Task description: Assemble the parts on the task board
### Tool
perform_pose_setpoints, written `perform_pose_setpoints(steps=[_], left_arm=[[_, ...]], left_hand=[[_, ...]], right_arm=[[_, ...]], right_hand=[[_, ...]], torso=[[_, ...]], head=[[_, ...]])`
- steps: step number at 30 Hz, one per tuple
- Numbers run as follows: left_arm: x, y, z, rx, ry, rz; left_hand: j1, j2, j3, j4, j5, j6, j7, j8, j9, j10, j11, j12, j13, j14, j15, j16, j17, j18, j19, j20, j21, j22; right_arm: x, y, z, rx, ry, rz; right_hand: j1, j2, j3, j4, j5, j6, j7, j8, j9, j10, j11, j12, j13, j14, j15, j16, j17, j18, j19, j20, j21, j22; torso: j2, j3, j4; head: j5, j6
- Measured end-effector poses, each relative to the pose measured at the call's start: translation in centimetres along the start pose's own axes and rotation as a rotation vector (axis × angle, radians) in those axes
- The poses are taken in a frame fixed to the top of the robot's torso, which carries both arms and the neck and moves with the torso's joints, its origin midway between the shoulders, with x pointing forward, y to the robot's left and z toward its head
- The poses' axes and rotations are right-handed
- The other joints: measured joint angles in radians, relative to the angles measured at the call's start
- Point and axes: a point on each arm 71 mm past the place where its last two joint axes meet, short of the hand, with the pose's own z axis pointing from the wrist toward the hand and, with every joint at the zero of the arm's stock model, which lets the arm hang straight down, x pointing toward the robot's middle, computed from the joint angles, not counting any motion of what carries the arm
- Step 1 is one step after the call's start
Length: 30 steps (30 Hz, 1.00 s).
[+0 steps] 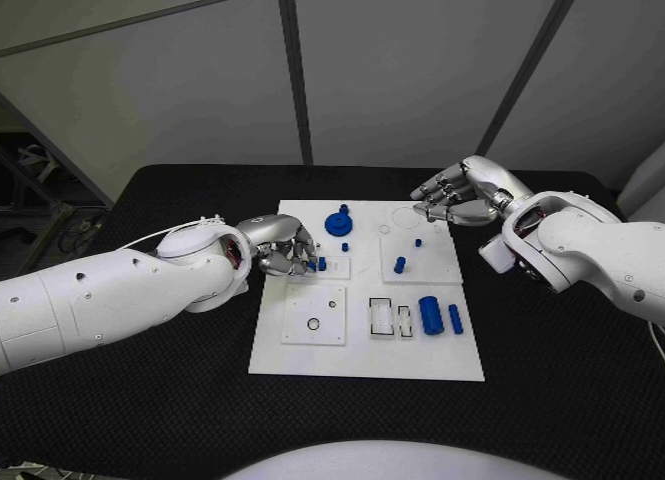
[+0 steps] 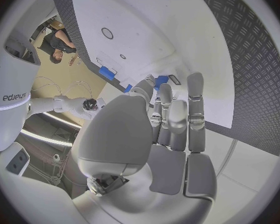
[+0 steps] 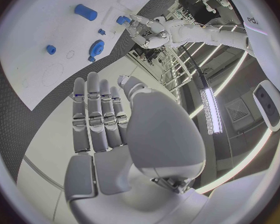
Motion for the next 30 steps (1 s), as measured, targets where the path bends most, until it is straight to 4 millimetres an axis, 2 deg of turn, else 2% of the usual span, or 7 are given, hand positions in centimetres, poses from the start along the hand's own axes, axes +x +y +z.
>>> perform_pose_setpoints(steps=[4,8,12,13,19,23,30], left_arm=[[0.02,-0.01,0.00,0.000,0.003,0.000],[0.02,-0.01,0.00,-0.001,0.003,0.000],[0.00,0.03,0.01,-0.004,0.003,0.000],[0.00,0.03,0.02,-0.004,0.002,0.000],[-0.01,0.03,0.08,-0.006,0.001,0.000],[-0.04,0.06,0.09,-0.008,0.000,0.000],[-0.06,0.04,0.07,-0.010,0.000,0.000]], left_hand=[[-0.001,0.000,0.005,0.014,0.000,0.009,-0.002,0.000,0.000,0.005,-0.002,0.000,-0.001,0.007,0.000,0.007,0.007,0.000,0.009,-0.002,0.010,0.009],[-0.009,0.024,0.019,0.034,0.000,0.025,-0.011,0.007,0.000,0.016,-0.013,0.000,-0.003,0.027,-0.005,0.027,0.036,-0.001,0.036,-0.007,0.050,0.039],[-0.003,0.037,0.032,0.047,0.000,0.027,-0.013,0.012,0.000,0.018,-0.014,0.000,-0.004,0.036,-0.007,0.037,0.055,-0.005,0.048,-0.009,0.074,0.059],[0.000,0.039,0.035,0.050,0.000,0.029,-0.014,0.012,-0.001,0.021,-0.018,0.000,-0.004,0.042,-0.010,0.040,0.062,-0.056,0.056,-0.009,0.084,0.066],[0.017,0.056,0.075,0.050,-0.009,0.035,-0.021,0.022,-0.001,0.029,-0.025,0.000,-0.008,0.086,-0.016,0.084,0.138,-0.054,0.105,-0.018,0.171,0.133],[0.030,0.054,0.107,0.044,-0.016,0.038,-0.024,0.036,-0.001,0.043,-0.029,0.000,-0.012,0.123,-0.022,0.122,0.214,-0.054,0.145,-0.023,0.250,0.193],[0.040,0.045,0.117,0.044,-0.020,0.038,-0.024,0.047,0.001,0.051,-0.031,0.000,-0.015,0.136,-0.025,0.135,0.252,-0.054,0.162,-0.026,0.293,0.228]], right_arm=[[0.01,0.01,0.01,0.000,0.000,0.000],[0.01,0.00,0.01,0.000,0.000,0.000],[-0.01,-0.01,0.00,0.000,0.000,0.000],[-0.01,-0.01,0.00,0.000,0.000,0.000],[-0.02,-0.02,-0.01,0.001,0.000,0.000],[-0.04,-0.04,-0.03,0.001,-0.001,0.000],[-0.05,-0.04,-0.04,0.001,-0.001,0.000]], right_hand=[[0.000,0.000,0.000,0.000,0.000,0.000,0.000,0.000,0.000,0.000,0.000,0.000,0.000,0.000,0.000,0.000,0.000,0.000,0.000,0.000,0.000,0.000],[0.000,0.000,0.000,0.000,0.000,0.000,0.000,0.000,0.000,0.000,0.000,-0.003,0.000,0.000,0.000,-0.001,0.000,0.000,0.000,0.000,-0.001,0.000],[0.000,0.000,0.000,0.000,0.000,0.000,0.000,0.000,0.000,0.000,0.000,-0.005,-0.002,0.000,0.000,-0.004,0.001,0.000,0.000,0.000,-0.004,-0.001],[0.000,0.000,0.000,0.000,0.000,0.000,0.000,0.000,0.000,0.000,0.000,-0.005,-0.002,0.000,0.000,-0.004,0.001,0.000,0.000,0.000,-0.004,-0.001],[0.000,0.000,0.000,0.000,0.000,0.000,0.000,0.000,0.000,0.000,0.000,-0.005,-0.002,0.000,0.000,-0.004,0.001,0.000,0.000,0.000,-0.004,-0.001],[0.000,0.000,0.000,0.000,0.000,0.000,0.000,0.000,0.000,0.000,0.000,-0.005,-0.002,0.000,0.000,-0.003,0.001,0.000,0.000,0.000,-0.004,-0.001],[0.000,0.000,0.000,0.000,0.000,0.000,0.000,0.000,0.000,0.000,0.000,-0.005,-0.002,0.000,0.000,-0.003,0.001,0.000,0.000,0.000,-0.004,-0.001]], torso=[[0.000,0.0000,0.0001],[0.000,0.0000,0.0001],[0.000,0.0000,0.0001],[0.000,0.0000,0.0001],[0.000,0.0000,0.0000],[0.000,0.0000,-0.0002],[0.000,0.0000,-0.0003]], head=[[0.000,0.000],[0.000,0.000],[0.000,0.000],[-0.001,0.000],[-0.002,-0.001],[-0.003,-0.002],[-0.004,-0.003]])
